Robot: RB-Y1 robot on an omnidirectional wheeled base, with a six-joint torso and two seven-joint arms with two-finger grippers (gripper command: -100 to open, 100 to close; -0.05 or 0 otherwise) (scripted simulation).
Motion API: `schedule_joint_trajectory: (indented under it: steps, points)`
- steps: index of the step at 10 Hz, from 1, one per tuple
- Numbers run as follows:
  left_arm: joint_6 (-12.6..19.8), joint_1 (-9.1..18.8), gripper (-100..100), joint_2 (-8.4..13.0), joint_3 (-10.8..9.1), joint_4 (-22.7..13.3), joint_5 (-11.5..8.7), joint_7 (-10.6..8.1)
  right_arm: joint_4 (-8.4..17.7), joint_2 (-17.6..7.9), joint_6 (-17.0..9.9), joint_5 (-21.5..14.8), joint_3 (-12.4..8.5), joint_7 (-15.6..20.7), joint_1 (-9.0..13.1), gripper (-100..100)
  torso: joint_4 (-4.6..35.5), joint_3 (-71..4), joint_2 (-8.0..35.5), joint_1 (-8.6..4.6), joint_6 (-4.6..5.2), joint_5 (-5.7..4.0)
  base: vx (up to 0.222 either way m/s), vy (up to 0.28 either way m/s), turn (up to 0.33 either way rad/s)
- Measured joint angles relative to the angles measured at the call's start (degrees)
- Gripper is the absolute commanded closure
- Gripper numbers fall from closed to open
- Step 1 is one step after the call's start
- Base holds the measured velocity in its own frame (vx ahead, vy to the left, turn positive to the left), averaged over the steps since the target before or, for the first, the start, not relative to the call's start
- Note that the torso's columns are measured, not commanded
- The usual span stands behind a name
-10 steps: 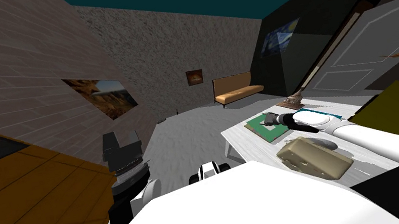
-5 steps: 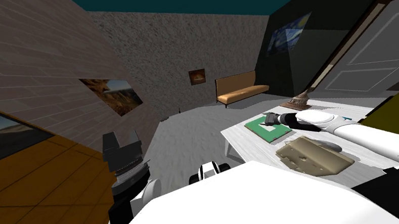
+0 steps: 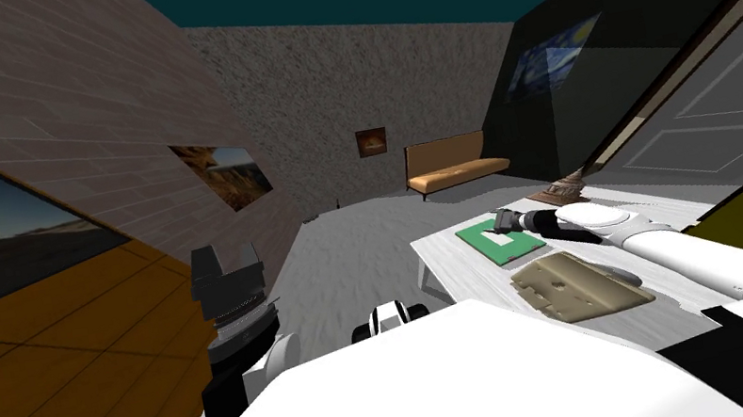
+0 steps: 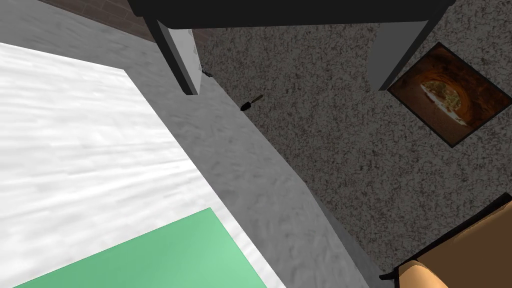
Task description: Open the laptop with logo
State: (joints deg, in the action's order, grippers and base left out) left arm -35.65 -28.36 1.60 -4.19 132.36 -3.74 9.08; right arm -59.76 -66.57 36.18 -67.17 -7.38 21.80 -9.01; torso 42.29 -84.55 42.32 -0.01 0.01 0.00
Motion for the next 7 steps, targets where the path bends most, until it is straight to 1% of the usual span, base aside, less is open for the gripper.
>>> schedule_joint_trajectory:
  steps: [6, 7]
  points:
    - [0.0, 0.0, 0, 0.0, 0.0, 0.0, 0.0, 0.0, 3.67, 0.44, 4.41, 5.62, -1.04, 6.39, 1.4, -100, -0.01, -0.03, -0.04, 0.01, 0.0, 0.0, -0.053, -0.03, 0.081]
    - [0.0, 0.0, 0, 0.0, 0.0, 0.0, 0.0, 0.0, 4.26, 0.52, 5.11, 6.5, -1.15, 7.42, 1.68, -100, 0.0, -0.01, -0.01, 0.0, -0.01, 0.0, -0.027, -0.014, 0.019]
